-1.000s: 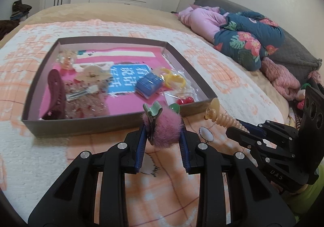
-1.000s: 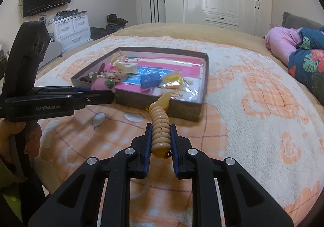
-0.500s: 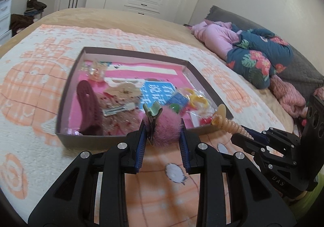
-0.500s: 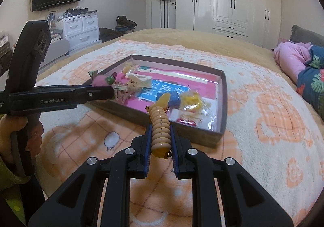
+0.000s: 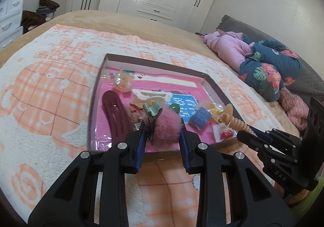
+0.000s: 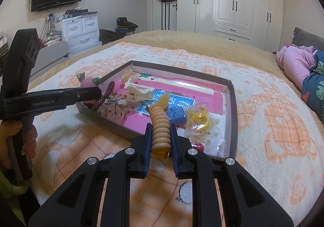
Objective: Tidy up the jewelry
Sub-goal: 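Carry the pompom clip and coiled tie over the box with both tools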
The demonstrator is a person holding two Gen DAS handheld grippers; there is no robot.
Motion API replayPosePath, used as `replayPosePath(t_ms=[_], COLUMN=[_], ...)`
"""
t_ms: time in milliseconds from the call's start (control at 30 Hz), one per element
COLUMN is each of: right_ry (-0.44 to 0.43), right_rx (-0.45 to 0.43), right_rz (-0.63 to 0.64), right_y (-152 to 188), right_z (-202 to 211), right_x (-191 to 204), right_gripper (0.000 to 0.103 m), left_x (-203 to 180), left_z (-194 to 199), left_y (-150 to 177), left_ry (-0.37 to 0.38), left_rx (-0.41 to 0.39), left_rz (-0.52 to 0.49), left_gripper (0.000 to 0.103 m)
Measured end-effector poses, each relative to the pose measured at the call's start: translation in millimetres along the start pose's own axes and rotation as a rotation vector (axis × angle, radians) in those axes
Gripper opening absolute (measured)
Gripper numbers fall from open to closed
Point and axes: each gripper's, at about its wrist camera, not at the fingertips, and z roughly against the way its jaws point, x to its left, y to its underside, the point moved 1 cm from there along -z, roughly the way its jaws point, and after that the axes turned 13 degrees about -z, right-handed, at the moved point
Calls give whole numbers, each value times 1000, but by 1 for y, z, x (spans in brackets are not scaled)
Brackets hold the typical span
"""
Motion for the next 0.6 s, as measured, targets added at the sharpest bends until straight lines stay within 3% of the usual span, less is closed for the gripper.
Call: replayPosePath(t_ms=[600], right_ry=[-4], right_rx=[42], right_rz=[-18], right_y=[-21], right_z=[-52], right_x=[8], right_gripper=[17], left_x=[31], left_z=[-22], left_y=[-7], left_ry=[-59], left_rx=[24], left_rz=[39], left_gripper=[22])
